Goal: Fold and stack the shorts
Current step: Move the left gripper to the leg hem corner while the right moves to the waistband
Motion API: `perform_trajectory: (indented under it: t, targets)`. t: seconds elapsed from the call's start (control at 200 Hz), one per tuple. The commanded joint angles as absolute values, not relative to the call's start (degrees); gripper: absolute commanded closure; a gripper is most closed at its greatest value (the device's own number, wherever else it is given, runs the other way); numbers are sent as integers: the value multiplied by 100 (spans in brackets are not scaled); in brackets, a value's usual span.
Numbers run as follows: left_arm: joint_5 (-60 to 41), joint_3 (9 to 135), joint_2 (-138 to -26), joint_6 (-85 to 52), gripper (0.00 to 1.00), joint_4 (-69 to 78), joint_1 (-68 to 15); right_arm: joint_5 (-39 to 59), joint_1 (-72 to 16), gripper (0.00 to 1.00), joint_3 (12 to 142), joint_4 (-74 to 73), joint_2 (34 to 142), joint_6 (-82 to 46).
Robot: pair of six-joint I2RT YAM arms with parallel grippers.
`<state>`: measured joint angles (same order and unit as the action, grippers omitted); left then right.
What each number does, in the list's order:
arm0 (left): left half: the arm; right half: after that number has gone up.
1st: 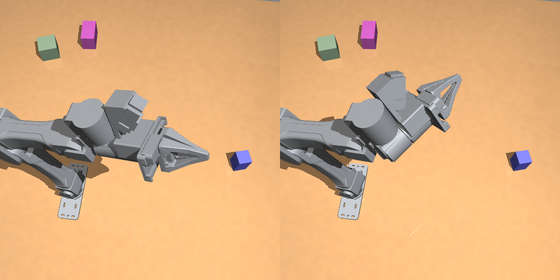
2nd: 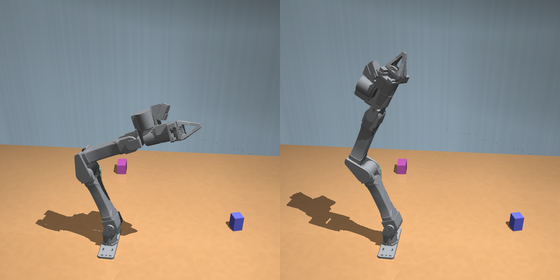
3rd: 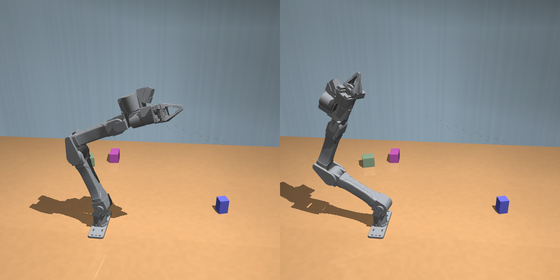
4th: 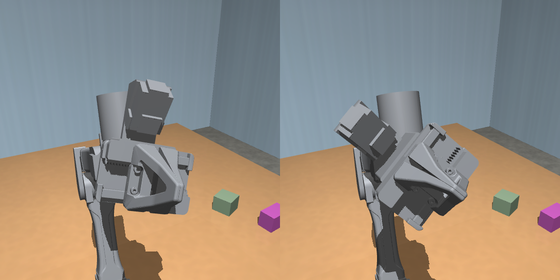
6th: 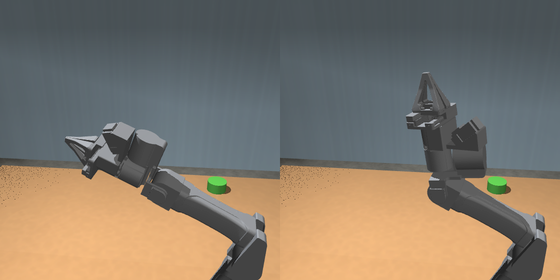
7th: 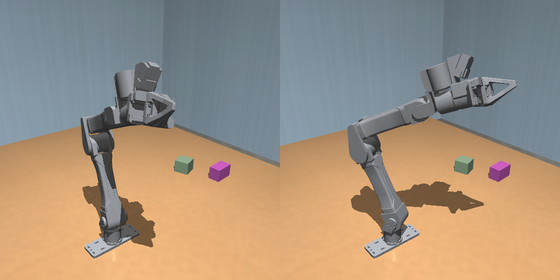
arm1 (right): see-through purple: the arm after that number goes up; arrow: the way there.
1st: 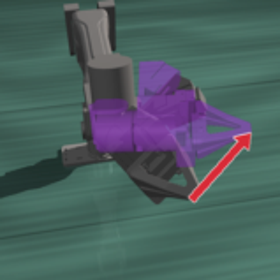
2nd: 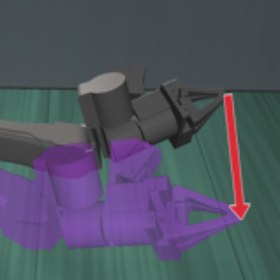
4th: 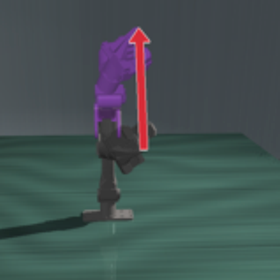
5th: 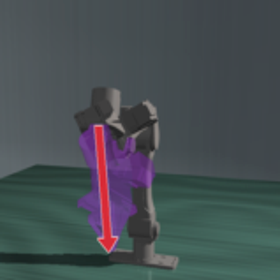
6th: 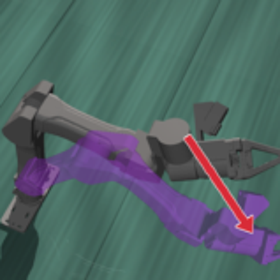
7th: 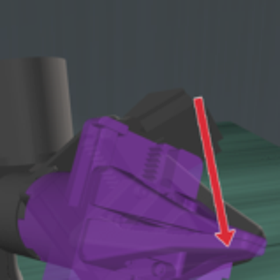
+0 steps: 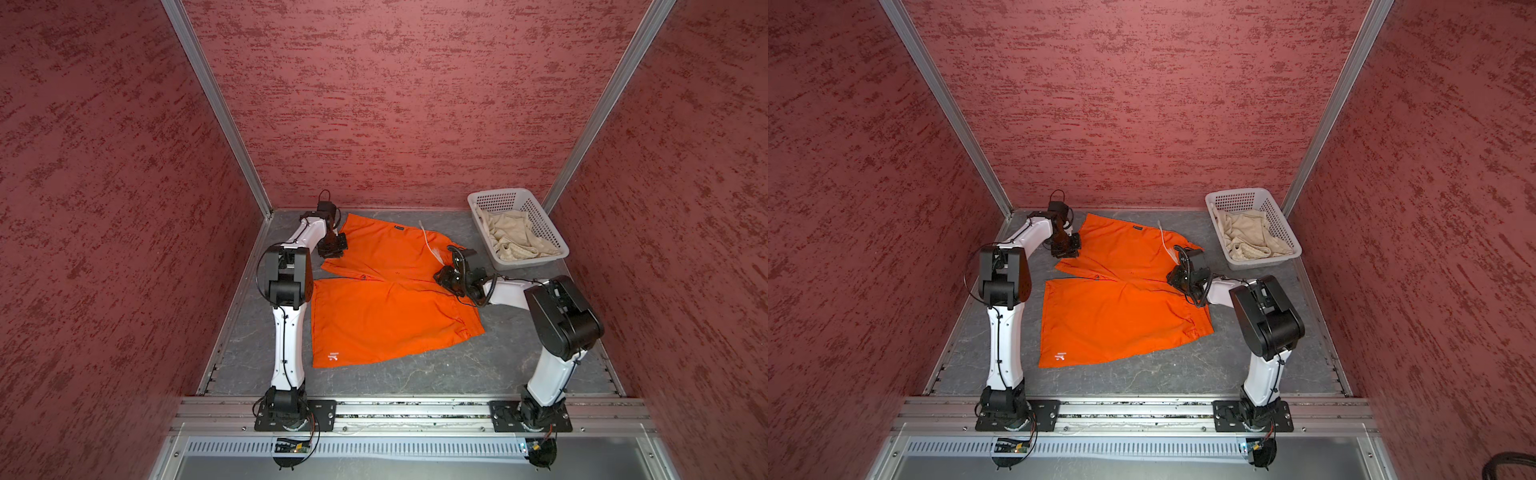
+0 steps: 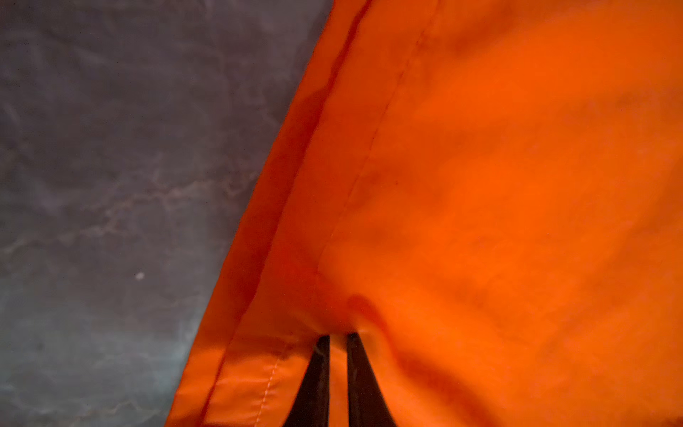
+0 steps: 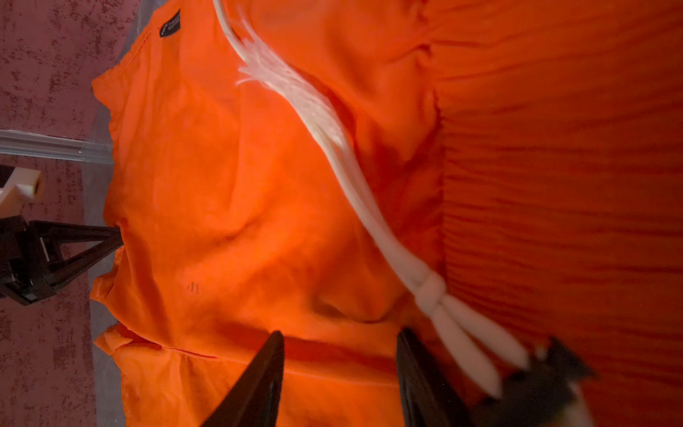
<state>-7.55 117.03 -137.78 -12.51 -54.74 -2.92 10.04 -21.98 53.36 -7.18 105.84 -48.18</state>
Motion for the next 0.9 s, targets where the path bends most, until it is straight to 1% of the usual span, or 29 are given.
perform_trajectory:
  t: [0.0,0.085,0.185,0.24,0.321,0.371,0.496,0.551,0.556,0.591,0.691,0.897]
  targets:
    - [-670,12263,-14378,-1084,87,-5872,-156,710,-2310,49,5662,-829,10945,-5102]
    - [-683,12936,-14661,-1055,85,-6062,-102,774,-2322,48,5859,-919,11008,-5079]
    - [-718,13586,-14713,-1063,79,-6264,-81,849,-2312,46,6065,-919,10772,-4832]
    - [-797,13644,-14520,-1110,77,-6241,-86,986,-2281,45,6104,-891,10513,-4691]
    - [-882,13334,-13974,-1182,70,-6051,-110,1327,-2136,45,5962,-863,10017,-4652]
    - [-922,12881,-13478,-1225,65,-5774,-140,1507,-2005,45,5751,-861,9635,-4680]
    - [-1112,11273,-12053,-1424,54,-4920,-249,2044,-1603,44,5118,-566,8641,-4667]
    - [-1138,10548,-11449,-1541,53,-4570,-322,2275,-1427,44,4861,-258,8363,-4610]
    - [-1140,10482,-11389,-1557,53,-4535,-328,2289,-1427,44,4843,-213,8195,-4608]
    - [-1194,10024,-11014,-1642,53,-4291,-392,2406,-1325,44,4709,52,7946,-4571]
    - [-1233,8735,-10107,-1906,52,-3724,-591,2623,-1142,44,4389,927,7446,-4401]
    - [-1074,6712,-9119,-2687,52,-3040,-1053,2365,-937,40,3906,2979,6612,-4304]
